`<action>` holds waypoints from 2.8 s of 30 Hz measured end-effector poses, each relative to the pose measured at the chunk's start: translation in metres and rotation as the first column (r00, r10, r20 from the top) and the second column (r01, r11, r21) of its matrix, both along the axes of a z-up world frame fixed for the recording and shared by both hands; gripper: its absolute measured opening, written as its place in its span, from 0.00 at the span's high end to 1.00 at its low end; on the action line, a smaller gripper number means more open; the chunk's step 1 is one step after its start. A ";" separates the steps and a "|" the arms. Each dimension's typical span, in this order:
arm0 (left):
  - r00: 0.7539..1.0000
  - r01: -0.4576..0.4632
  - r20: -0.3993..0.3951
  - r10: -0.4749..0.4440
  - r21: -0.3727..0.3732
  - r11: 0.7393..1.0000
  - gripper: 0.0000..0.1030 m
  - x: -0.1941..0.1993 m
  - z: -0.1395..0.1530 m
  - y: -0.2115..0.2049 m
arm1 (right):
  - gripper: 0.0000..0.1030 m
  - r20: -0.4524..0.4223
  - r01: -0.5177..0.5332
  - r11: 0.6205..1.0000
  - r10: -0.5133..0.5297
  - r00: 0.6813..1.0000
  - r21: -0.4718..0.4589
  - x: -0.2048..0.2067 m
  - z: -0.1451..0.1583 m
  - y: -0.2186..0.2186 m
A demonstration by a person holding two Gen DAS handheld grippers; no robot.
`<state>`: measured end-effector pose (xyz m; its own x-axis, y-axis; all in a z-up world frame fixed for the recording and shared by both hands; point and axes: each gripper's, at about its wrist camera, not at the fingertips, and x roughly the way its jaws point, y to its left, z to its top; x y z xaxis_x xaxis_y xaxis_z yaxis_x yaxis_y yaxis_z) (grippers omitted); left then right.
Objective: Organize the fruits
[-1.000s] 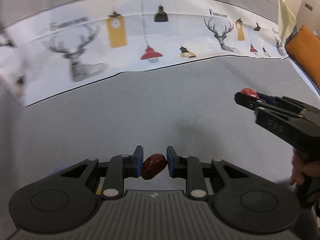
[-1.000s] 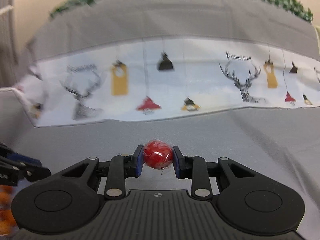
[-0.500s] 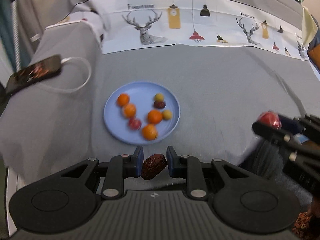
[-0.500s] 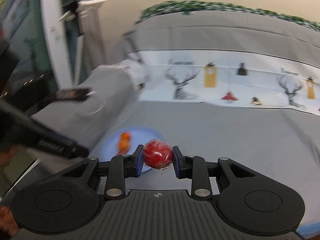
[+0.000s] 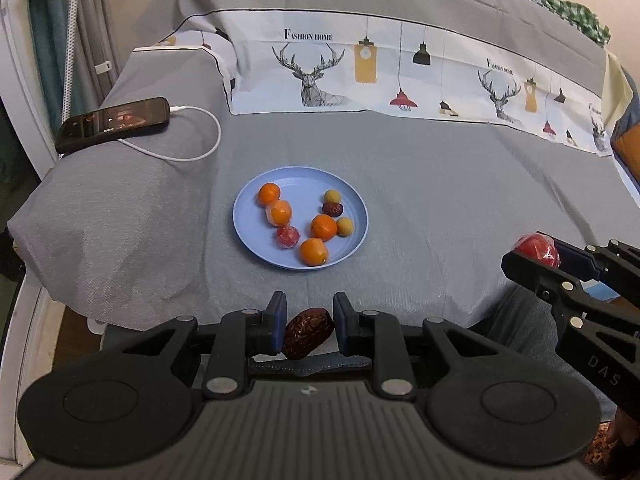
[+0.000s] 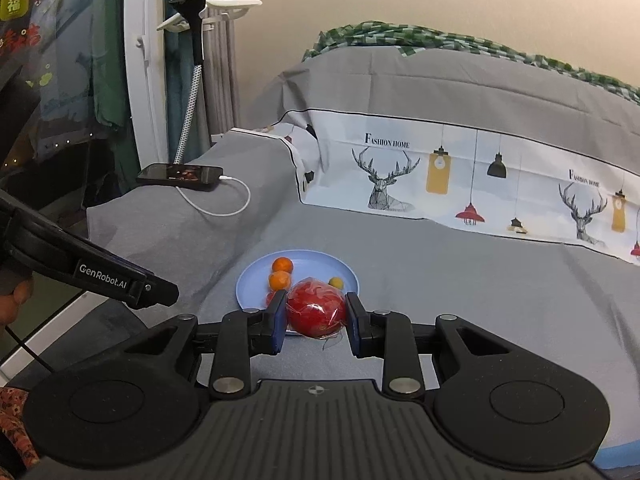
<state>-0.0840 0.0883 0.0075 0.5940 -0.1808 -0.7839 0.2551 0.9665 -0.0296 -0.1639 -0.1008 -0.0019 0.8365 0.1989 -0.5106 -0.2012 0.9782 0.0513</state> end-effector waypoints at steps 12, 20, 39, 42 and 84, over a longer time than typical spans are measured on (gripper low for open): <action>1.000 -0.003 -0.017 0.003 0.008 1.000 0.73 0.016 -0.005 -0.002 | 0.70 -0.034 -0.002 1.000 0.001 0.999 -0.024 0.012 -0.005 0.005; 0.999 -0.018 -0.042 0.018 0.012 1.000 0.73 0.059 -0.012 -0.003 | 0.70 -0.081 -0.008 1.000 0.006 0.997 -0.015 0.047 -0.016 0.008; 0.995 -0.005 -0.099 0.011 0.061 0.998 0.74 0.217 -0.068 -0.038 | 0.70 -0.176 -0.039 0.999 0.033 0.984 -0.031 0.204 -0.075 0.022; 0.992 -0.002 -0.122 0.011 0.077 0.997 0.74 0.236 -0.084 -0.042 | 0.70 -0.209 -0.041 0.999 0.034 0.977 -0.033 0.223 -0.090 0.021; 0.996 -0.081 -0.024 0.087 0.173 0.982 0.00 0.081 -0.054 -0.011 | 0.02 -0.205 0.119 0.986 -0.141 0.969 -0.115 0.101 -0.073 0.031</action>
